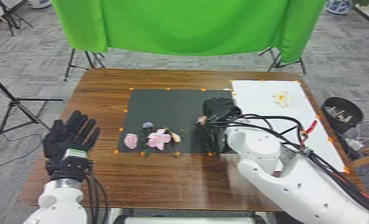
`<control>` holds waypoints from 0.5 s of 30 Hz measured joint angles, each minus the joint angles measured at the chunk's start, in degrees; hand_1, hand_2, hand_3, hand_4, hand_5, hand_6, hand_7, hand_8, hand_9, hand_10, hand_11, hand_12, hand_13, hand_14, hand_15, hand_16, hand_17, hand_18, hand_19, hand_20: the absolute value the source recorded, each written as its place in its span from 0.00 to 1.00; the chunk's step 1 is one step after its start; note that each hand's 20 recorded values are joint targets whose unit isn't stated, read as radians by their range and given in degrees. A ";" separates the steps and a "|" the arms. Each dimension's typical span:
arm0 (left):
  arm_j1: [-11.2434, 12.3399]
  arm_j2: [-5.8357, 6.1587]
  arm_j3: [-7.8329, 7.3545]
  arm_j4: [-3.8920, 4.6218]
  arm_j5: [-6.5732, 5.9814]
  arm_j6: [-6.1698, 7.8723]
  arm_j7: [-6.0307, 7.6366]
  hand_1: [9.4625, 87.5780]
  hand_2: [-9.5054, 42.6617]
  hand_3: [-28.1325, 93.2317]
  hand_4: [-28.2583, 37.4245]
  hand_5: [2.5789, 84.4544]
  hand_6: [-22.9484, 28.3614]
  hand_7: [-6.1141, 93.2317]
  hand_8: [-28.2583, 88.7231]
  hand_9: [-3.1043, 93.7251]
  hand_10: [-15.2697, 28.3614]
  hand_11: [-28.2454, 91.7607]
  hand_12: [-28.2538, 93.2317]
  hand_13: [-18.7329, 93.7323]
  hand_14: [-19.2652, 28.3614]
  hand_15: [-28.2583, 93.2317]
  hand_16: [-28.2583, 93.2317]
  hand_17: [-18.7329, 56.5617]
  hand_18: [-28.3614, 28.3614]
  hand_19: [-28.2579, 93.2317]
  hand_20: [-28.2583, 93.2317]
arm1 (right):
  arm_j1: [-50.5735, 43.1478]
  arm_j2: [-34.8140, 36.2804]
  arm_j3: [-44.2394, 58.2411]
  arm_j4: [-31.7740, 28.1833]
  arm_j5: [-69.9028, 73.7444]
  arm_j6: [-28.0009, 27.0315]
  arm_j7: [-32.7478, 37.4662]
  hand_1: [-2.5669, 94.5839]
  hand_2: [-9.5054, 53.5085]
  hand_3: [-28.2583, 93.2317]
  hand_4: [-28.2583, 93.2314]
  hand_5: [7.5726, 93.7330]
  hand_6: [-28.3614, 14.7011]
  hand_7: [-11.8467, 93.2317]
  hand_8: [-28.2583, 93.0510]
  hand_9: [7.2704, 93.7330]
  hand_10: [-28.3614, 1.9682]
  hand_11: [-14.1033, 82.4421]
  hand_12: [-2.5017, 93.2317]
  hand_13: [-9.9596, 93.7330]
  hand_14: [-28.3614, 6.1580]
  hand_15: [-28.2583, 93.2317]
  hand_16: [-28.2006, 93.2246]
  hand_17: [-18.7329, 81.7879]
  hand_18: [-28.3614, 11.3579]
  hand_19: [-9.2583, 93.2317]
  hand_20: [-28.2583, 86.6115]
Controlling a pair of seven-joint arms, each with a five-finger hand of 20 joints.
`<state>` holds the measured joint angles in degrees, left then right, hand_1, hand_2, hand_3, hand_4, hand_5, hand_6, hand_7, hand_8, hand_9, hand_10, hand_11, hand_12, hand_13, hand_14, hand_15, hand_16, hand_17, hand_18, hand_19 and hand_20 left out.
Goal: Arrange flowers
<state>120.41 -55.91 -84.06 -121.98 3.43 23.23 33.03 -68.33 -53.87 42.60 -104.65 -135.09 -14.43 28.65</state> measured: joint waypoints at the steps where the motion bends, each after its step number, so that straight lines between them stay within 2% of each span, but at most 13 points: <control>1: 0.00 0.00 0.01 -0.01 -0.12 0.09 0.05 0.23 0.50 0.85 0.00 0.50 0.65 0.27 0.16 0.38 0.70 0.50 0.33 0.41 0.76 0.63 0.16 0.17 0.77 0.56 0.31 | -0.07 0.00 0.18 -0.13 0.18 -0.29 0.00 0.54 0.00 0.90 0.00 0.61 0.60 0.25 0.13 0.70 0.47 0.30 0.19 0.68 0.48 0.43 0.38 0.43 0.21 0.74 0.49; 5: -0.01 0.00 0.08 -0.16 -0.39 0.76 0.31 0.23 0.48 0.85 0.00 0.47 0.65 0.27 0.15 0.33 0.69 0.50 0.33 0.38 0.75 0.63 0.15 0.17 0.77 0.56 0.31 | -0.41 -0.02 1.00 -0.86 0.83 -1.49 -0.06 0.51 0.00 0.91 0.00 0.58 0.58 0.24 0.13 0.65 0.44 0.28 0.18 0.67 0.46 0.43 0.38 0.42 0.19 0.74 0.49; 9: -0.01 0.00 0.17 -0.35 -0.68 1.67 0.81 0.23 0.48 0.85 0.00 0.48 0.65 0.28 0.15 0.34 0.70 0.50 0.33 0.38 0.75 0.63 0.15 0.16 0.77 0.56 0.31 | -0.77 0.06 1.69 -1.84 1.08 -2.33 -0.18 0.41 0.00 0.87 0.00 0.59 0.55 0.23 0.13 0.65 0.41 0.26 0.17 0.67 0.44 0.43 0.37 0.41 0.18 0.73 0.49; 15: 0.05 0.00 0.17 -0.36 -0.71 1.71 0.94 0.23 0.48 0.85 0.00 0.49 0.65 0.28 0.15 0.35 0.70 0.50 0.32 0.39 0.75 0.63 0.15 0.16 0.77 0.56 0.31 | -0.88 0.24 2.07 -2.64 1.76 -2.69 -0.31 0.36 0.00 0.85 0.00 0.59 0.53 0.22 0.14 0.64 0.38 0.25 0.17 0.65 0.41 0.43 0.37 0.41 0.17 0.72 0.48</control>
<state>120.46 -55.91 -83.90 -122.34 2.72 24.93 33.97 -69.21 -53.63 44.67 -107.29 -133.33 -17.12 28.34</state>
